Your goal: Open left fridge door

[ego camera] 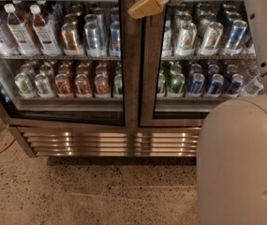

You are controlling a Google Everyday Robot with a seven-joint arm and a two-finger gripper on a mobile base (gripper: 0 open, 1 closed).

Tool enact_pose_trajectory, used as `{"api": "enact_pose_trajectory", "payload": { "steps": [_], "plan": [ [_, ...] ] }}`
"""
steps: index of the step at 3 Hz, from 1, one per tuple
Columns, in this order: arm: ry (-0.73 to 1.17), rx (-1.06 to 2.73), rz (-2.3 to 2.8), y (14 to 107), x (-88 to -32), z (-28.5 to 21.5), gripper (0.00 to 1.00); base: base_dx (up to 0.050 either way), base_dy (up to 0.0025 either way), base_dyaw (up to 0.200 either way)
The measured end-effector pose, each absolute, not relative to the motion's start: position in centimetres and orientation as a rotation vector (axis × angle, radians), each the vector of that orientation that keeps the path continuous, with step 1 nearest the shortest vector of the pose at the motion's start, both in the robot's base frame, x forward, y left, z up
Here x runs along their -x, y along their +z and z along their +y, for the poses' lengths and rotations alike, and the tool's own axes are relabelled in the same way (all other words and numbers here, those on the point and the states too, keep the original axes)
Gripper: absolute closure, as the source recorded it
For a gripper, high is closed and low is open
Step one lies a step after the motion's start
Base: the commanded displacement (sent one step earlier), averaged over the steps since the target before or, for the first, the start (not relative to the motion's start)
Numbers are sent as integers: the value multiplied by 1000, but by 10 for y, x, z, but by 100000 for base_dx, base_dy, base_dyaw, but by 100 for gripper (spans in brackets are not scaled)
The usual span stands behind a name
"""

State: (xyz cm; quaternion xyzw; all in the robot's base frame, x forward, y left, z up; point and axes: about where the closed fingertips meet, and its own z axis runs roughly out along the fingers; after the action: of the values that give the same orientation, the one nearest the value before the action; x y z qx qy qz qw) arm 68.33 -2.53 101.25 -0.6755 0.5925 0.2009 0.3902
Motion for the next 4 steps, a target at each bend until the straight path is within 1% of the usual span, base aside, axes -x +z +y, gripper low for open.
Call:
{"api": "enact_pose_trajectory", "payload": {
  "steps": [1,2,3,4],
  "plan": [
    [429,1724,1453,1020,-658,-11,100,-5002,6,-39],
    [429,1724,1453,1020,-658,-11,100,0,0,0],
    [487,1787,1418,1017,-639,4,100,0,0,0],
    [450,1807,1421,1026,-627,0,100,0,0,0]
  ]
}}
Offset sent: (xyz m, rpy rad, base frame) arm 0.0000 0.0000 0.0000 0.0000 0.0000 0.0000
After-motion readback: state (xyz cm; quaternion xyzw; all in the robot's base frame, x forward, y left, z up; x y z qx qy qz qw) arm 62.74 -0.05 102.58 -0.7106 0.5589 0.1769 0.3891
